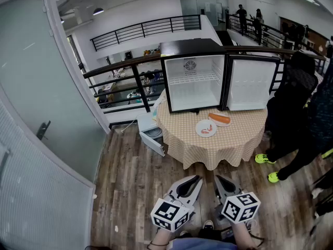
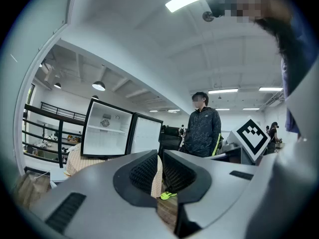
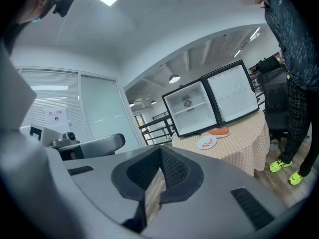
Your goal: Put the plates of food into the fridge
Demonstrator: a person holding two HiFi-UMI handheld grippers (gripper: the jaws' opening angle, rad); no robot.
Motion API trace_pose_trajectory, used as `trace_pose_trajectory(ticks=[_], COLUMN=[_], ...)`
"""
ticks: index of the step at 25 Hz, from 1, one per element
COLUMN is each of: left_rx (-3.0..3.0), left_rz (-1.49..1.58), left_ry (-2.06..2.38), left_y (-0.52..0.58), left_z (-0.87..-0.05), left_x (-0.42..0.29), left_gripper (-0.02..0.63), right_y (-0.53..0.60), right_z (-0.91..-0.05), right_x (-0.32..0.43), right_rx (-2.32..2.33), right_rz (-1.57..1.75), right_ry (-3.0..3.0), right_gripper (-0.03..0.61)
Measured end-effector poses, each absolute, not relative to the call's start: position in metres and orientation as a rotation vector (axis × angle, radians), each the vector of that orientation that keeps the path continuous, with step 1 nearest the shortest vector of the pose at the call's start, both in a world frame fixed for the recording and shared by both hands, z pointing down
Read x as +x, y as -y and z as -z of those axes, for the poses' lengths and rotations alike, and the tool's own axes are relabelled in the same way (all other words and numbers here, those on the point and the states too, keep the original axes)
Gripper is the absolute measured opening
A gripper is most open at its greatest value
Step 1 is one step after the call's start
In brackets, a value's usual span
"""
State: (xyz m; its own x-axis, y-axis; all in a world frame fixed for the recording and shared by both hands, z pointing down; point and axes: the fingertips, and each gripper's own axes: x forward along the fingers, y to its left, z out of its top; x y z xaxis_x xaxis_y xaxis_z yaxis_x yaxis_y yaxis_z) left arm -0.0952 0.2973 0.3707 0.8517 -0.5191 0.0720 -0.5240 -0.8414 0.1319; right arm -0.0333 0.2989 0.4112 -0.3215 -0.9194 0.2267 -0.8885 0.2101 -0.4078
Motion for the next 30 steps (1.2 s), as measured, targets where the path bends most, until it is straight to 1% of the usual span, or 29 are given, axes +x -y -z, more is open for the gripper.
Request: trace_pose_trajectory(ticks=[10,20,30], left_rx=[2.886,2.878,2.871], left_rz=[-0.081,-0.131,-0.155], left_ry=[0.802,0.778,0.829], left_y=[-0.294,-0.282,-0.262], left_z=[-0.374,-0.389,-0.393], left_x=[-0.076,-0.035,0.001], left_gripper=[0.032,0.032,0.032], right_y=[-0.293,-0.283,-0.259], right_z=[-0.416,-0.428,-0.437], right_x=[-0.010,0.036,0.062], right_rx=[-1.813,-1.828,-1.757], right_rz=[0.734,0.787,0.827], right_ry=[-2.364,-2.306,-2.375], right_gripper=[0.015,0.017,0.017])
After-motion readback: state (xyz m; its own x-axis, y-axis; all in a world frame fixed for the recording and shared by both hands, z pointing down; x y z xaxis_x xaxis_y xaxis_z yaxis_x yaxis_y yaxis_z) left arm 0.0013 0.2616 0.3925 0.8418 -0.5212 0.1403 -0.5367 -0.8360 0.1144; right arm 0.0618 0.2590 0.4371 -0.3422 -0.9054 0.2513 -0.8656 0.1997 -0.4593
